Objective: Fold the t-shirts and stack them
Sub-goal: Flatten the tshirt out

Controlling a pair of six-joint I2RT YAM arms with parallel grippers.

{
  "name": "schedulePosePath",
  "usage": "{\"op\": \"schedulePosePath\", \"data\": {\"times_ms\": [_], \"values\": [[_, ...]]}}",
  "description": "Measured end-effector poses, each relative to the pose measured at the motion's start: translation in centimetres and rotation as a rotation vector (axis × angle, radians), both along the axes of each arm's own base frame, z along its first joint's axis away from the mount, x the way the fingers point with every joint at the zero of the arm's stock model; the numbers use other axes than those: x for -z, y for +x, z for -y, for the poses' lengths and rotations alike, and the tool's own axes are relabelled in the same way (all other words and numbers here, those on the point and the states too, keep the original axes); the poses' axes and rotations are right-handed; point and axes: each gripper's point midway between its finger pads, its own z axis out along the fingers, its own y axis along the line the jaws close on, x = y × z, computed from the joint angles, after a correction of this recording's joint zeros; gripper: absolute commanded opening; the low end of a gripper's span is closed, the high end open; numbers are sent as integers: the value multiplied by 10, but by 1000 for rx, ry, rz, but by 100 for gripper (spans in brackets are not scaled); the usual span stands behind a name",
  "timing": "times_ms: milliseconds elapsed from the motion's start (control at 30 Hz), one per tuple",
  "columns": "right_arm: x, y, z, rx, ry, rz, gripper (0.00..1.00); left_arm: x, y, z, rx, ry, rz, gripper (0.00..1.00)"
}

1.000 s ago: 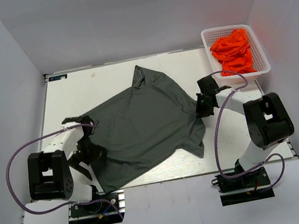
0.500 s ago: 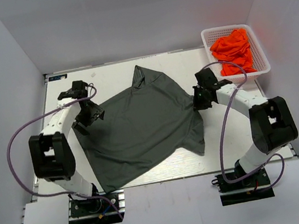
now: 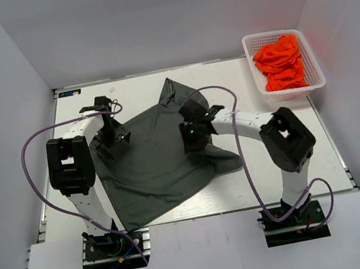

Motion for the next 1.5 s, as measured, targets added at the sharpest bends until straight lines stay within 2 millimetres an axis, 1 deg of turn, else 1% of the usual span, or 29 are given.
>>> {"op": "schedulePosePath", "data": {"times_ms": [33, 100, 133, 200, 233, 300, 333, 433, 500, 533, 600, 667, 733, 800, 833, 867, 900, 967, 1033, 1133, 1200, 1267, 1333, 1367, 1433, 1500], "values": [[6, -9, -5, -21, -14, -17, 51, 2, 1, 0, -1, 0, -2, 99], [10, -27, -11, -60, -39, -40, 58, 8, 1, -1, -3, 1, -13, 99], [8, -31, -12, -70, -40, -39, 60, 12, 1, -1, -4, 2, -21, 99], [-1, -31, -12, -71, -35, -18, 66, 19, 0, 0, -4, -9, -42, 99], [-6, -30, -8, -62, -32, -4, 68, 18, 1, -1, -5, -7, -39, 99], [-21, -26, 2, -37, -21, 37, 70, 19, 1, -1, -3, -7, -39, 99], [-29, -24, 8, -24, -18, 59, 72, 19, 1, -1, -3, -7, -39, 99], [-48, -20, 30, 26, -8, 105, 72, 19, 2, -1, -1, -7, -39, 99], [-51, -22, 47, 59, -11, 122, 68, 19, 2, -1, -1, -6, -40, 99], [-49, -21, 55, 76, -22, 120, 68, 19, 2, -1, 0, -6, -39, 99], [-38, -24, 79, 119, -55, 100, 67, 19, 2, -1, 0, -4, -39, 99], [-23, -28, 104, 150, -100, 71, 65, 19, 2, -2, 0, -2, -40, 99], [-6, -35, 128, 162, -150, 33, 65, 19, 4, -2, 0, 0, -40, 99], [7, -44, 142, 131, -181, 6, 65, 19, 7, -2, 0, 0, -37, 99], [12, -49, 145, 102, -187, -9, 60, 19, 8, -2, 0, 0, -37, 99], [16, -54, 146, 69, -189, -19, 46, 19, 9, -2, 0, 2, -38, 99], [19, -58, 146, 44, -187, -27, 46, 19, 11, -2, 0, 2, -35, 99], [21, -60, 142, -3, -172, -32, 32, 19, 15, -1, 0, 3, -32, 99], [24, -58, 137, -41, -157, -30, 0, 19, 19, -1, 0, 4, -29, 99], [32, -58, 134, -45, -153, -57, 0, 18, 28, -2, 5, 10, -21, 99], [31, -59, 137, -19, -168, -63, 0, 19, 34, -2, 5, 15, -15, 99], [24, -58, 143, 22, -195, -62, 0, 18, 40, -3, 4, 20, -8, 99], [13, -60, 153, 95, -225, -60, 0, 18, 47, -3, 4, 26, 0, 99], [4, -61, 156, 131, -224, -49, 0, 18, 49, -4, 4, 29, 4, 99], [-7, -68, 169, 237, -247, -57, 0, 18, 52, -4, 4, 34, 7, 99], [-11, -79, 184, 345, -273, -87, 0, 18, 52, -5, 3, 35, 7, 99]]}}
